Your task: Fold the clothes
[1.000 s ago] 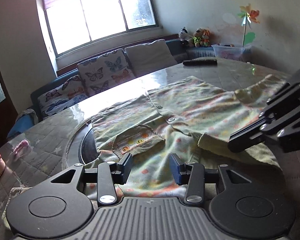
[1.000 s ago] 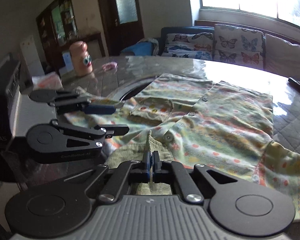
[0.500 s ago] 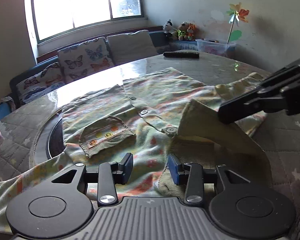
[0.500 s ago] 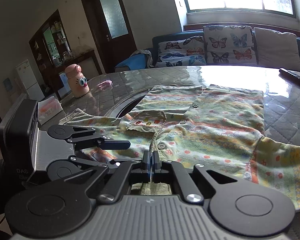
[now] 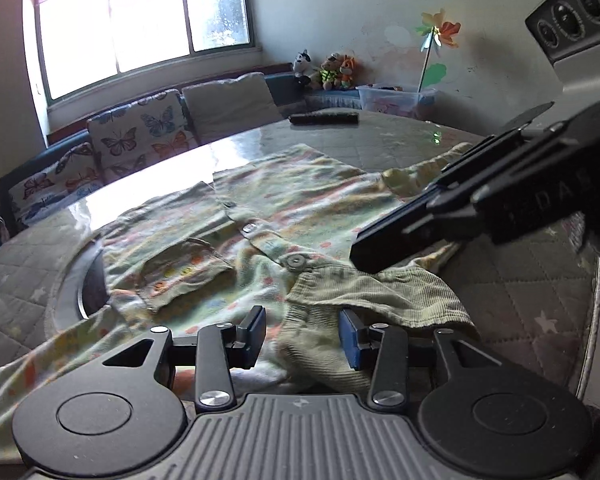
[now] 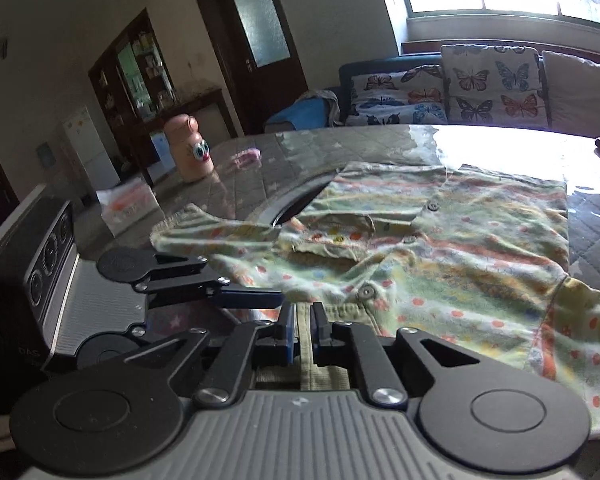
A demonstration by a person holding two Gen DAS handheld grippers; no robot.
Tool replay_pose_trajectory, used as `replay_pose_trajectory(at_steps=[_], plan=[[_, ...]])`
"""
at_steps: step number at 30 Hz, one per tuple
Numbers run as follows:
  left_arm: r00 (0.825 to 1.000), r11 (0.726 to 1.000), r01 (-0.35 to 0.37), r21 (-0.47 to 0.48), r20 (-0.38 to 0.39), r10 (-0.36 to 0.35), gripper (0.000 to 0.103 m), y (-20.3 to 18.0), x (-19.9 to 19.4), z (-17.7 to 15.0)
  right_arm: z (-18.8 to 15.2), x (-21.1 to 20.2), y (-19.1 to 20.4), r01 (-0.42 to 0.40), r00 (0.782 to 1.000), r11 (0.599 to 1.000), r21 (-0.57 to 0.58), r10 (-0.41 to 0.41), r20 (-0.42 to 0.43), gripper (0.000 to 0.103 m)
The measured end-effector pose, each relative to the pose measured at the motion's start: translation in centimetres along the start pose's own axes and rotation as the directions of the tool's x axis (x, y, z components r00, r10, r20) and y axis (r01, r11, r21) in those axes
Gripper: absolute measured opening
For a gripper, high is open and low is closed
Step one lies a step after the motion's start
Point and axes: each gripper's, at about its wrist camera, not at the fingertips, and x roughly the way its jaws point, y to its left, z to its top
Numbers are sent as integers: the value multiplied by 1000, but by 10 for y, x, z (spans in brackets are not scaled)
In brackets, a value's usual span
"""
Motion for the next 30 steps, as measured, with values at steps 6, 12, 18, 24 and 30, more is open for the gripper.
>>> replay_pose_trajectory(at_steps=[6,12,18,24,30], plan=[[996,997,-69,-43,46,71,47,19,-23,6,-3,20,-5,106,994,992,-61,-108,-29,9],[996,995,-65,-76,61,69,47,15,-10,21,-29,30,6,144,983,973,-179,-161,-88,14],[999,997,-35,-68,15,36,47,-1,23,27,-33,8,-3,197,977,970,-143,-207,-56,24],[998,999,-22,-24,-51,21,53,-14,42,16,-42,-6,-18,203,976,976,-81,-208,-60,37],[998,1000,-21,-19,-65,20,55,-14,43,12,-33,-18,-35,259,966,966,-7,-259,9,42]])
